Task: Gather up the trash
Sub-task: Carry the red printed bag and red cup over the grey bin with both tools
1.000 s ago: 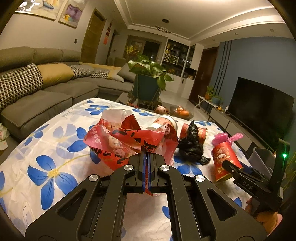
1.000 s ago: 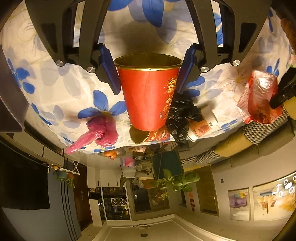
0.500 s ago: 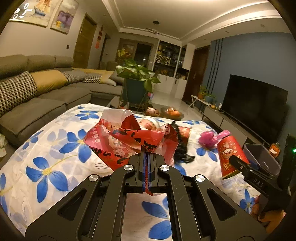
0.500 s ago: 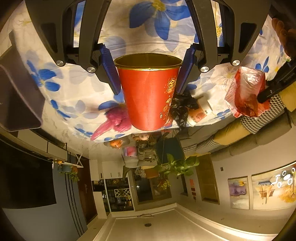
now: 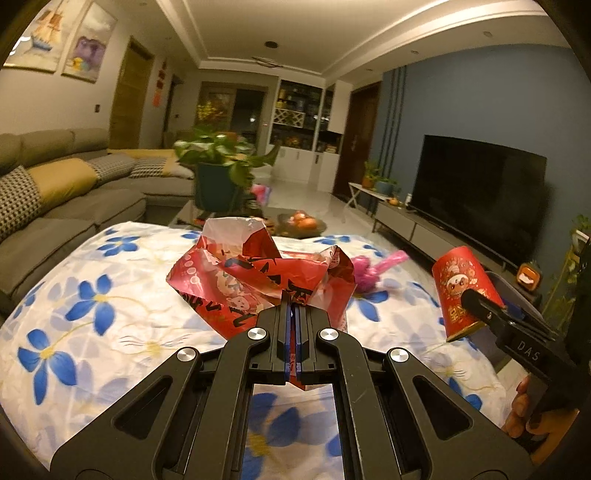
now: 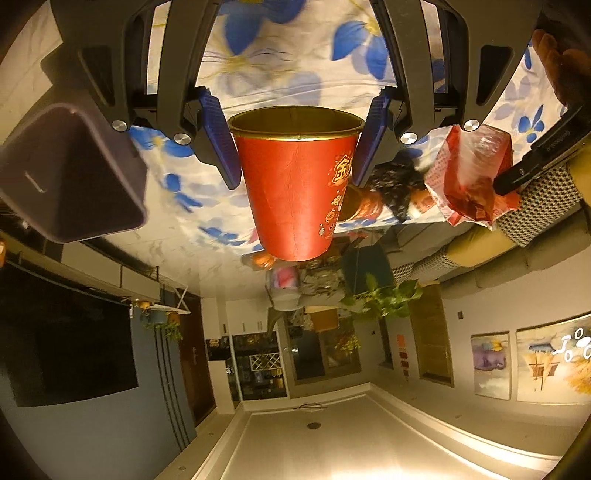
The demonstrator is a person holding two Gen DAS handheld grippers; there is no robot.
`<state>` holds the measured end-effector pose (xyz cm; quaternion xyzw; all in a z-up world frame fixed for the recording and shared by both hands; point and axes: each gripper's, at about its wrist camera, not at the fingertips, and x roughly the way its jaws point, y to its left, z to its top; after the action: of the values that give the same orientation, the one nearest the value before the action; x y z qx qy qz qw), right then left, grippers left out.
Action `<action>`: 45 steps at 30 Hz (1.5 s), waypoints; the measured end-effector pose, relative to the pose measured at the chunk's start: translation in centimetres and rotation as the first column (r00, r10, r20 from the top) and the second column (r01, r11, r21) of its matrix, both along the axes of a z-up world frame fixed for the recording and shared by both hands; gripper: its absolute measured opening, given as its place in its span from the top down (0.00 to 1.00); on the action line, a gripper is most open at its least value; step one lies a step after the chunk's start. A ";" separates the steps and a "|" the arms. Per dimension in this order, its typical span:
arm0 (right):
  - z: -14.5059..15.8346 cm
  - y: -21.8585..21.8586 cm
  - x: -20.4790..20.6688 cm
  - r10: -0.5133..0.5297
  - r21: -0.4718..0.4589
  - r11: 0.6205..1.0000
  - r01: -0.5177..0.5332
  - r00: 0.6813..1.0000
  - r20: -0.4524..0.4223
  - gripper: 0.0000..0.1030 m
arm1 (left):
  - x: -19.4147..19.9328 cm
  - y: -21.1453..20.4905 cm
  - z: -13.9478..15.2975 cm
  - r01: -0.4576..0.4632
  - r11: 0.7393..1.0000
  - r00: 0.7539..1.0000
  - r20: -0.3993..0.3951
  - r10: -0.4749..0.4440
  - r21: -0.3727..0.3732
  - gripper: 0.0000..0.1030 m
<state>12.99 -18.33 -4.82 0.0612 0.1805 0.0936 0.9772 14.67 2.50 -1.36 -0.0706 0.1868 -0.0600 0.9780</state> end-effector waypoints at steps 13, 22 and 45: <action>1.3 -5.6 -0.8 -0.106 -0.015 0.994 0.107 0.994 0.039 0.41 | 2.1 -7.5 0.7 0.128 0.991 0.992 0.011 -0.128 0.036 0.99; 1.7 -10.0 -1.0 -0.201 -0.019 0.979 0.203 0.977 0.063 0.41 | 3.9 -13.3 1.3 0.229 0.972 0.973 0.029 -0.230 0.048 0.99; 0.9 -19.5 -0.9 -0.391 -0.025 0.919 0.394 0.916 0.084 0.41 | 8.0 -28.9 0.5 0.482 0.873 0.873 0.044 -0.486 0.072 0.99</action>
<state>12.09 -37.79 -3.91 0.0724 0.1286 -0.1059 0.9834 22.67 -26.42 -0.84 0.0090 0.1705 -0.2995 0.9387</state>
